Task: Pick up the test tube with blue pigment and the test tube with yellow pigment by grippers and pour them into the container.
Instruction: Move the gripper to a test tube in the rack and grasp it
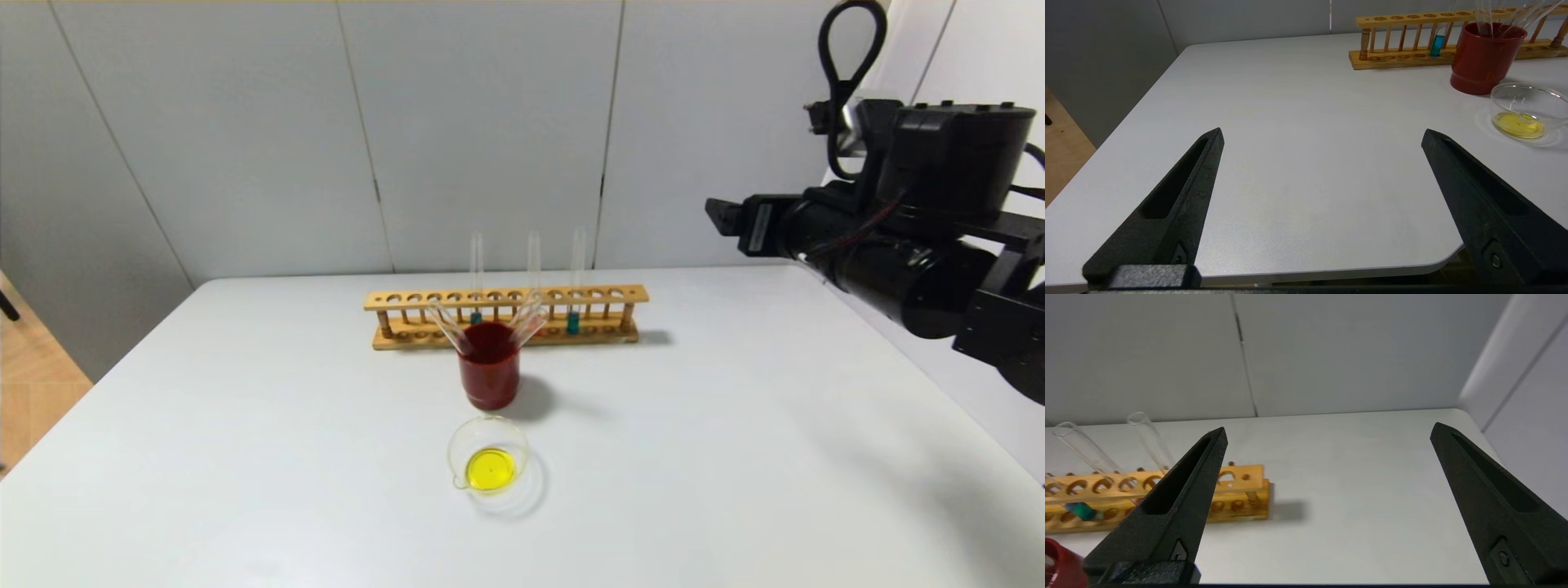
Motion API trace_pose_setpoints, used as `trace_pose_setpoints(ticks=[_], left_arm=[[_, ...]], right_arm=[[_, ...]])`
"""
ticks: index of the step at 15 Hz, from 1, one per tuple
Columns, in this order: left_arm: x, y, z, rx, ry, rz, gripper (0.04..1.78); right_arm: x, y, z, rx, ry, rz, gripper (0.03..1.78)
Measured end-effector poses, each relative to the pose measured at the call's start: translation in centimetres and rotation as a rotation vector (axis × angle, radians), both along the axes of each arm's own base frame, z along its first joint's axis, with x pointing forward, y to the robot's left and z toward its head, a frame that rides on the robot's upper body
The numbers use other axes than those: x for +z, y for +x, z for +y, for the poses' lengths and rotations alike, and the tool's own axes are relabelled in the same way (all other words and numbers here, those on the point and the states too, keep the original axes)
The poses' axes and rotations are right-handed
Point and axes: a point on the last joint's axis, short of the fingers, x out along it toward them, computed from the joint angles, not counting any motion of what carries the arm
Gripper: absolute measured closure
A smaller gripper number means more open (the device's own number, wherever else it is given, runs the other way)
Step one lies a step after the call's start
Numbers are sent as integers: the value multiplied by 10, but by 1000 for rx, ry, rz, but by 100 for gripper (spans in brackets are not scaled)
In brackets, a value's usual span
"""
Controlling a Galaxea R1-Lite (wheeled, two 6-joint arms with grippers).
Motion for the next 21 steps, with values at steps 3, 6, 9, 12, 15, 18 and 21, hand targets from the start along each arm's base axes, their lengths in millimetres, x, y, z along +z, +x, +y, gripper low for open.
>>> trace_pose_setpoints(ticks=[3, 6, 9, 12, 15, 18, 21], left_arm=[[0, 0, 0, 0, 0, 0, 11], [0, 0, 0, 0, 0, 0, 11], [0, 0, 0, 0, 0, 0, 11], [0, 0, 0, 0, 0, 0, 11], [0, 0, 0, 0, 0, 0, 11], [0, 0, 0, 0, 0, 0, 11], [0, 0, 0, 0, 0, 0, 11]], right_arm=[[-3, 14, 14, 72, 5, 6, 7], [-10, 21, 30, 135, 0, 21, 7], [-16, 31, 47, 194, -3, 28, 7], [-24, 41, 63, 226, -19, 38, 7], [-33, 52, 77, 246, -40, 46, 7], [-43, 63, 86, 252, -54, 56, 7], [-51, 72, 93, 256, -68, 62, 7]])
